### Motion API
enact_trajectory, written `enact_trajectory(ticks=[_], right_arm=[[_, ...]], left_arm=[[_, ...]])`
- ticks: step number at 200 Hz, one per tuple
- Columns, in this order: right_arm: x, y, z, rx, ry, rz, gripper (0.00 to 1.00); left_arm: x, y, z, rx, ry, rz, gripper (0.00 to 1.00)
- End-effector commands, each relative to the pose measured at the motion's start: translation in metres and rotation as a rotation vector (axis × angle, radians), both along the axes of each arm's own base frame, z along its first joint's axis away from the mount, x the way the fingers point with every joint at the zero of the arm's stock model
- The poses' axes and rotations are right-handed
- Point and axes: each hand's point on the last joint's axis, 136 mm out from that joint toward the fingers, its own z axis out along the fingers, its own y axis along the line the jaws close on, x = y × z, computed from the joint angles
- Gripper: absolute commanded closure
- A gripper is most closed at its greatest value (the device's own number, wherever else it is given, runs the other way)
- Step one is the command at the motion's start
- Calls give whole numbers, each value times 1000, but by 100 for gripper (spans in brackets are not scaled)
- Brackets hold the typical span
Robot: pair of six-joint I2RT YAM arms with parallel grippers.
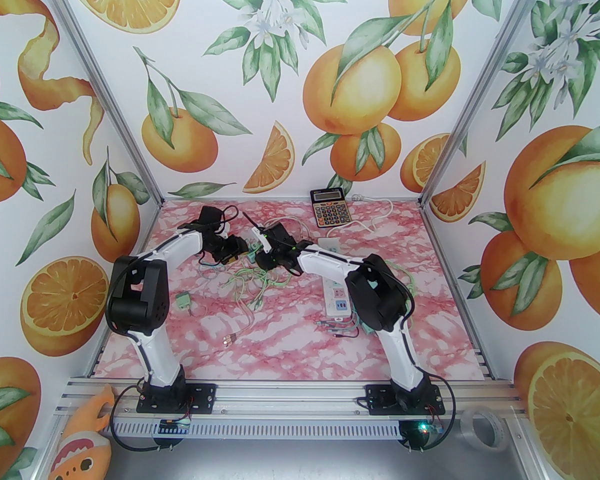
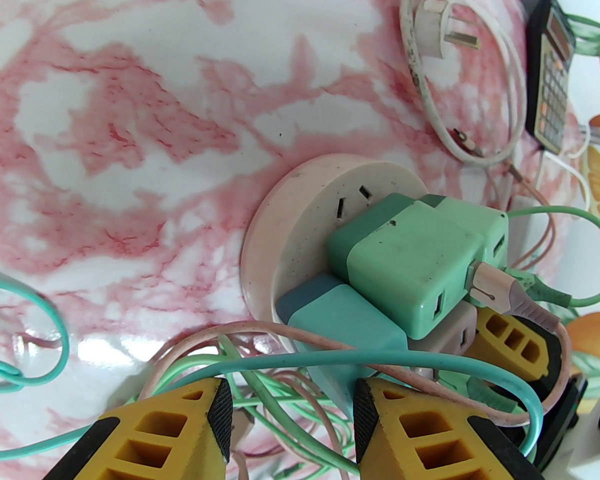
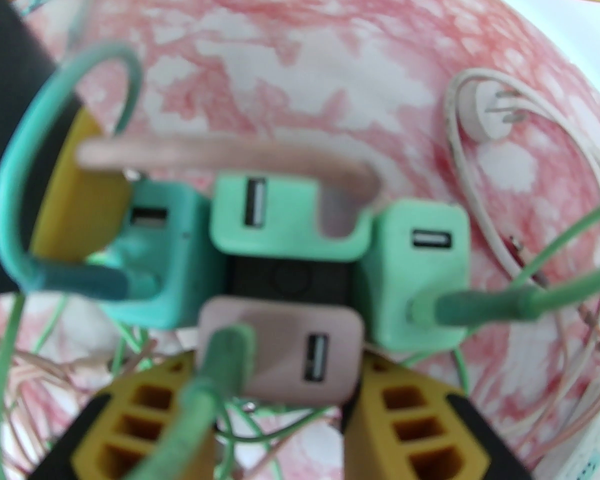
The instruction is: Pull the plug off the socket
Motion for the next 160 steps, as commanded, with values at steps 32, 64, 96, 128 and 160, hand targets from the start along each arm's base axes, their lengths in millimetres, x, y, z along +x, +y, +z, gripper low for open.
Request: enact_trajectory(ticks=[32, 64, 96, 128, 160], right_arm=[[-30, 17, 13, 35, 38, 56, 65], [-19, 14, 32, 218, 150, 12, 63], [-11, 10, 48, 268, 151, -23, 63], [-17, 11, 44, 113, 52, -15, 63], [-19, 7, 38, 67, 45, -44, 63]], left_arm=[[-9, 4, -33, 104, 74, -5, 55], [-12, 4, -35, 129, 90, -23, 55], [-14, -1, -37, 137, 95, -39, 55], [-15, -5, -37, 135, 99, -50, 54], [-13, -4, -31, 137, 88, -50, 54]])
